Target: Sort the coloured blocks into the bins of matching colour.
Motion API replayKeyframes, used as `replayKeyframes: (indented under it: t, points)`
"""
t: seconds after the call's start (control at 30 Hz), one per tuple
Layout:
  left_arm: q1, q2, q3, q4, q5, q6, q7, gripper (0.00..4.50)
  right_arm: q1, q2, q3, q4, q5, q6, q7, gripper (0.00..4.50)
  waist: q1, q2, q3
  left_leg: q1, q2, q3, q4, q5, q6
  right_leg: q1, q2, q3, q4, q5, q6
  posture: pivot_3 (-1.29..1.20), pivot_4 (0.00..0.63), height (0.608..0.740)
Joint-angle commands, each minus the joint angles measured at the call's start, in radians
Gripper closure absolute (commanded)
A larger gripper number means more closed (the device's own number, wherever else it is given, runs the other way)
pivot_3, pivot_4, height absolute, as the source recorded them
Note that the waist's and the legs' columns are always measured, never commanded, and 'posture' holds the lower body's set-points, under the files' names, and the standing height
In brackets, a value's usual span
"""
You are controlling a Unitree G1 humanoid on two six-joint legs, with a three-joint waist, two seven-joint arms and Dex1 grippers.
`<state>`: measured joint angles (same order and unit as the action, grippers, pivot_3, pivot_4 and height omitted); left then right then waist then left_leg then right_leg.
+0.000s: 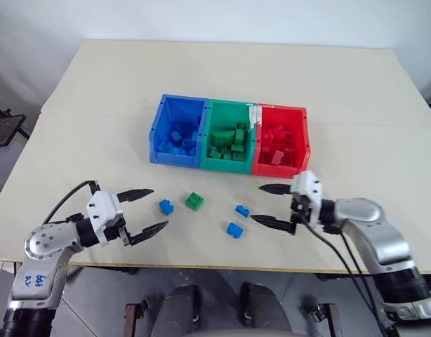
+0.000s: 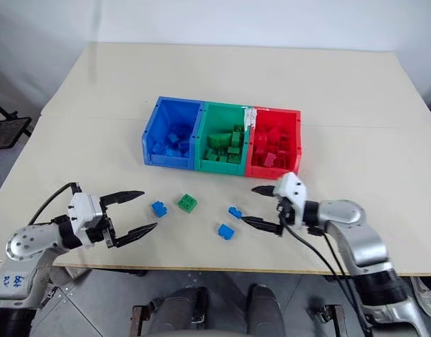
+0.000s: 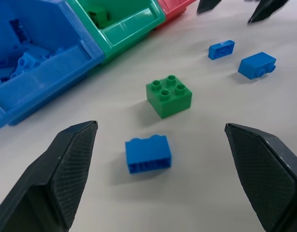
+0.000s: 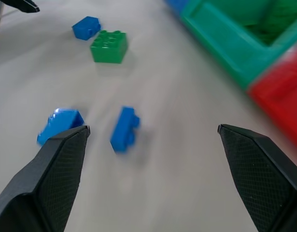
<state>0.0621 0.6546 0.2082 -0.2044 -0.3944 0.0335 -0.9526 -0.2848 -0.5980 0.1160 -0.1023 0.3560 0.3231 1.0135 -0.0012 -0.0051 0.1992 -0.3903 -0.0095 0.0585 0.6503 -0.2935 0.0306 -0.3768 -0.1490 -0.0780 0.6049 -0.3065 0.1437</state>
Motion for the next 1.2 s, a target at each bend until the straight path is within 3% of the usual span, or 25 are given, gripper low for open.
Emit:
replayKeyframes:
  t: [0.03, 0.13, 0.23, 0.57, 0.73, 0.9, 1.07, 1.2]
  points:
    - [0.023, -0.002, 0.022, -0.074, -0.032, 0.005, 0.014, 0.0, -0.023, 0.029, 0.028, 0.027, -0.036, 0.006, -0.032, 0.06, 0.002, 0.0, 0.0, 0.0, 0.0, 0.0, 0.0, 0.0, 0.0, 0.0, 0.0, 0.0, 0.0, 0.0, 0.0, 0.0, 0.15, 0.74]
    - [0.037, 0.003, 0.026, -0.094, -0.038, 0.016, 0.016, 0.0, -0.029, 0.048, 0.051, 0.05, -0.066, -0.015, -0.044, 0.06, -0.001, 0.0, 0.0, -0.001, 0.0, 0.0, 0.0, 0.0, 0.0, 0.0, 0.0, 0.0, 0.0, 0.0, 0.0, 0.0, 0.15, 0.74]
    - [0.049, 0.007, 0.034, -0.107, -0.041, 0.023, 0.016, 0.0, -0.019, 0.056, 0.077, 0.049, -0.094, -0.045, -0.038, 0.67, -0.002, 0.0, 0.0, 0.0, 0.0, 0.001, 0.0, 0.0, 0.0, 0.0, 0.001, 0.0, 0.0, 0.0, 0.0, 0.0, 0.15, 0.74]
    - [0.051, -0.013, 0.053, -0.119, -0.066, 0.046, 0.051, 0.0, -0.036, 0.094, 0.082, 0.021, -0.11, -0.117, -0.036, 4.15, -0.004, 0.0, 0.0, 0.0, 0.001, 0.002, 0.0, -0.001, 0.0, 0.0, 0.002, 0.0, 0.001, 0.0, 0.0, 0.0, 0.15, 0.74]
    - [0.043, -0.062, 0.108, -0.135, -0.114, 0.097, 0.154, 0.0, -0.149, 0.186, 0.071, -0.003, -0.057, -0.033, -0.077, 4.2, -0.012, 0.0, 0.0, 0.0, 0.002, 0.002, 0.0, -0.001, 0.0, 0.0, 0.002, 0.001, 0.002, 0.0, 0.0, 0.0, 0.15, 0.74]
    - [0.03, -0.119, 0.179, -0.149, -0.16, 0.149, 0.278, 0.0, -0.363, 0.319, 0.058, 0.126, -0.074, -0.008, -0.172, 4.2, -0.027, 0.0, 0.0, 0.0, 0.002, 0.002, 0.0, 0.0, -0.001, -0.002, 0.002, 0.0, 0.006, 0.0, -0.001, 0.0, 0.15, 0.74]
    - [0.036, -0.142, 0.201, -0.161, -0.164, 0.165, 0.327, 0.0, -0.644, 0.486, 0.06, 0.443, -0.16, -0.101, -0.31, 4.2, -0.033, 0.0, 0.0, -0.001, 0.002, 0.003, 0.0, 0.0, -0.001, -0.005, 0.003, 0.0, 0.008, 0.0, -0.001, 0.0, 0.15, 0.74]
    - [0.04, -0.149, 0.194, -0.172, -0.159, 0.165, 0.332, 0.0, -0.743, 0.543, 0.069, 0.62, -0.227, -0.208, -0.363, 4.2, -0.031, -0.001, -0.001, -0.002, 0.002, 0.006, -0.001, 0.0, -0.001, -0.012, 0.005, -0.003, 0.017, -0.001, -0.003, 0.0, 0.15, 0.74]
